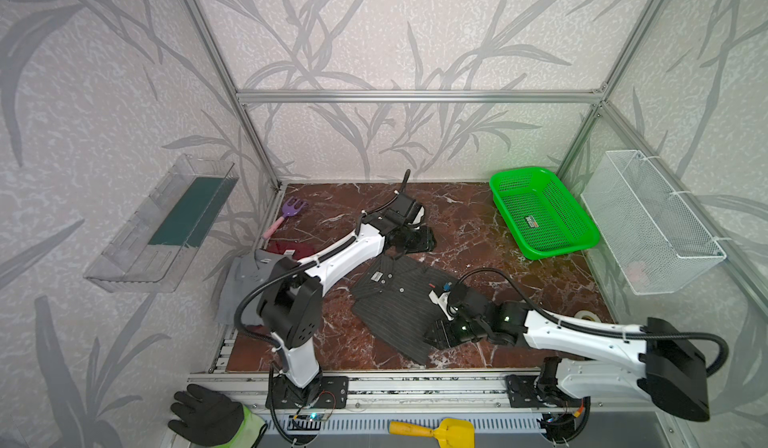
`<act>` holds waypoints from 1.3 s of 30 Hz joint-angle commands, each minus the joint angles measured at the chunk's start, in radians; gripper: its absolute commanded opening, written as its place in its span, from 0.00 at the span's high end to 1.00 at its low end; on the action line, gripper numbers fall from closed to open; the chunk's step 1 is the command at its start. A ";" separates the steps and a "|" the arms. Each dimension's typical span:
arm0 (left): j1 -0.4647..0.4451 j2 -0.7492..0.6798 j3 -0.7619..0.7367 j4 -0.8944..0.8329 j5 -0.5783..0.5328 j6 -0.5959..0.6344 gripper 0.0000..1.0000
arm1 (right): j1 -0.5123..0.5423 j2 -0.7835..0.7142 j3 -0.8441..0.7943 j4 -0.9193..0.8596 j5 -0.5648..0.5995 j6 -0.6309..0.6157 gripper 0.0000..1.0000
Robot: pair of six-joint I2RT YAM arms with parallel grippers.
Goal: Fold and stack the long sleeve shirts
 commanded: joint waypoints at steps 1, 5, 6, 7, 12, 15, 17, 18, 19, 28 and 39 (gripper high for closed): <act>0.003 -0.139 -0.133 -0.072 -0.075 -0.054 0.45 | -0.091 -0.076 0.052 -0.203 0.062 -0.151 0.40; -0.042 -0.288 -0.285 -0.074 -0.140 -0.147 0.45 | -0.280 0.012 0.132 -0.209 -0.020 -0.277 0.40; -0.065 -0.316 -0.320 -0.078 -0.154 -0.173 0.45 | -0.307 0.058 0.173 -0.209 -0.019 -0.316 0.39; -0.092 -0.340 -0.348 -0.092 -0.175 -0.200 0.45 | -0.325 0.109 0.211 -0.208 0.002 -0.354 0.39; -0.225 -0.472 -0.512 -0.090 -0.287 -0.369 0.45 | -0.392 0.349 0.368 -0.234 0.042 -0.473 0.38; -0.297 -0.519 -0.591 -0.087 -0.334 -0.452 0.45 | -0.416 0.457 0.404 -0.198 -0.001 -0.503 0.38; -0.324 -0.525 -0.636 -0.074 -0.342 -0.489 0.45 | -0.423 0.501 0.421 -0.184 -0.022 -0.511 0.38; -0.338 -0.523 -0.659 -0.059 -0.345 -0.506 0.45 | -0.426 0.513 0.422 -0.175 -0.022 -0.507 0.38; -0.348 -0.520 -0.676 -0.045 -0.347 -0.517 0.45 | -0.429 0.518 0.419 -0.165 -0.023 -0.505 0.39; -0.367 -0.415 -0.774 0.099 -0.343 -0.528 0.49 | -0.437 0.519 0.356 -0.149 -0.065 -0.509 0.56; -0.267 -0.409 -0.759 0.112 -0.449 -0.335 0.55 | -0.409 0.380 0.057 -0.027 -0.192 -0.362 0.65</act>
